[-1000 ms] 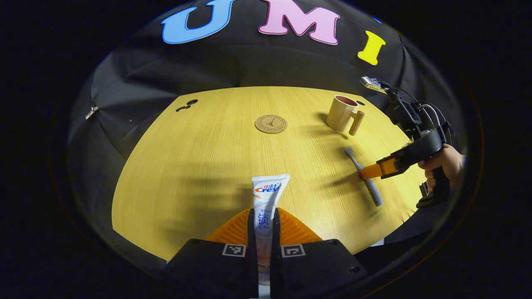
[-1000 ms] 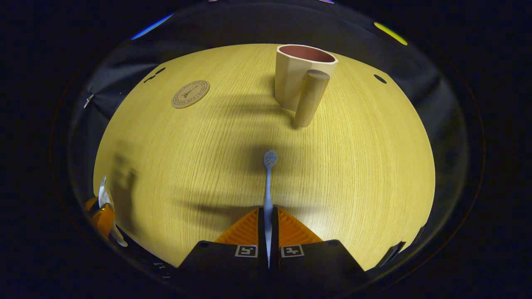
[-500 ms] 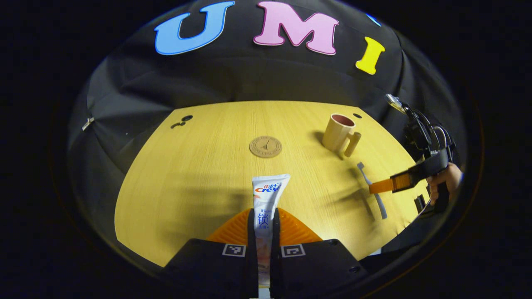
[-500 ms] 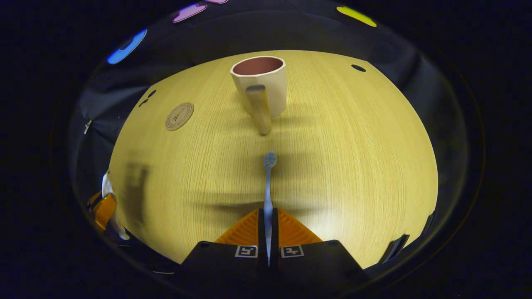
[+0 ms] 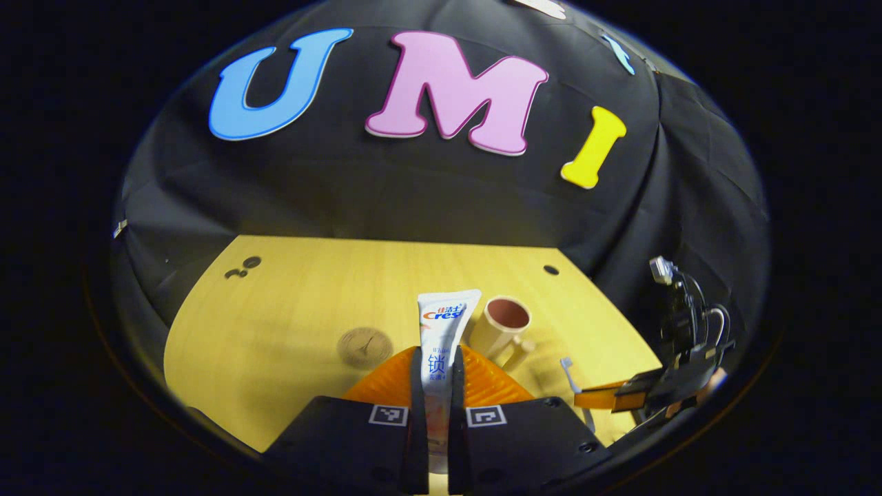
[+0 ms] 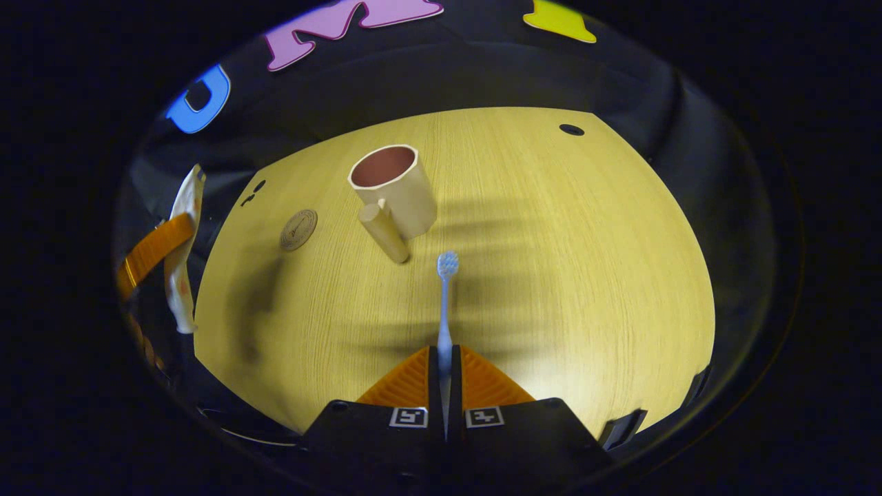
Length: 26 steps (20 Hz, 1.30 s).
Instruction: Put the toothbrush and toothpaste on the desktop into the cup, then pick up the cup and place it on the coaster on the desktop.
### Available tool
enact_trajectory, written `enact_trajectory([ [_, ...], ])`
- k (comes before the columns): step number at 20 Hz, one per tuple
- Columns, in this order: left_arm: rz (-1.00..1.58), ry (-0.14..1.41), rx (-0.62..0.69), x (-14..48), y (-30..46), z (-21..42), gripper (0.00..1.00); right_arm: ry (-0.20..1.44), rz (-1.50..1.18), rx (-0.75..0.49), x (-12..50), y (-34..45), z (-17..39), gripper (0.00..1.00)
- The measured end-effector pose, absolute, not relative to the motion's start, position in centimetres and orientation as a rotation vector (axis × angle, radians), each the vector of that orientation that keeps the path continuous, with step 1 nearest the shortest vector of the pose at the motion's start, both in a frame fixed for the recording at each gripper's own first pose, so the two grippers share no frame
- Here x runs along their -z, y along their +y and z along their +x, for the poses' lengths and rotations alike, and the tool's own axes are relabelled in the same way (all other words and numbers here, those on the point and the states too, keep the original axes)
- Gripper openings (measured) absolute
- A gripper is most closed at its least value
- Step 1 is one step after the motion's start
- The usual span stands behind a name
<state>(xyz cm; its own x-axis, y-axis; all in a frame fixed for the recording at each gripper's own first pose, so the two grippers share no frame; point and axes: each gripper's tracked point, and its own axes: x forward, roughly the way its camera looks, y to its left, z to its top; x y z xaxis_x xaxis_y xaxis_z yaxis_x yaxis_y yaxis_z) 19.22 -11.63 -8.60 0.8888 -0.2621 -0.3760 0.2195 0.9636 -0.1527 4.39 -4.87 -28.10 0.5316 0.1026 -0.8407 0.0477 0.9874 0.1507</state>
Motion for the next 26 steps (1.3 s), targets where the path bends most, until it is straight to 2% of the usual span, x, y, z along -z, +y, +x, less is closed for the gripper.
enact_trajectory([
  [6, -0.193, 0.215, 0.341, 3.1, -18.5, 26.7, 0.16, 0.993, 0.282, -0.029, 26.5, -9.0, 5.4, 0.05],
  [10, -0.217, 0.148, 0.398, 3.1, -22.0, 31.1, 0.16, 0.995, 0.294, -0.018, 26.7, -11.6, 5.6, 0.05],
  [19, -0.218, 0.099, 0.487, 9.4, -25.8, 36.0, 0.16, 0.983, 0.343, -0.018, 27.9, -13.3, 6.2, 0.05],
  [26, -0.175, 0.089, 0.475, 13.1, -24.6, 37.2, 0.19, 0.926, 0.359, -0.044, 29.0, -12.6, 8.2, 0.05],
])
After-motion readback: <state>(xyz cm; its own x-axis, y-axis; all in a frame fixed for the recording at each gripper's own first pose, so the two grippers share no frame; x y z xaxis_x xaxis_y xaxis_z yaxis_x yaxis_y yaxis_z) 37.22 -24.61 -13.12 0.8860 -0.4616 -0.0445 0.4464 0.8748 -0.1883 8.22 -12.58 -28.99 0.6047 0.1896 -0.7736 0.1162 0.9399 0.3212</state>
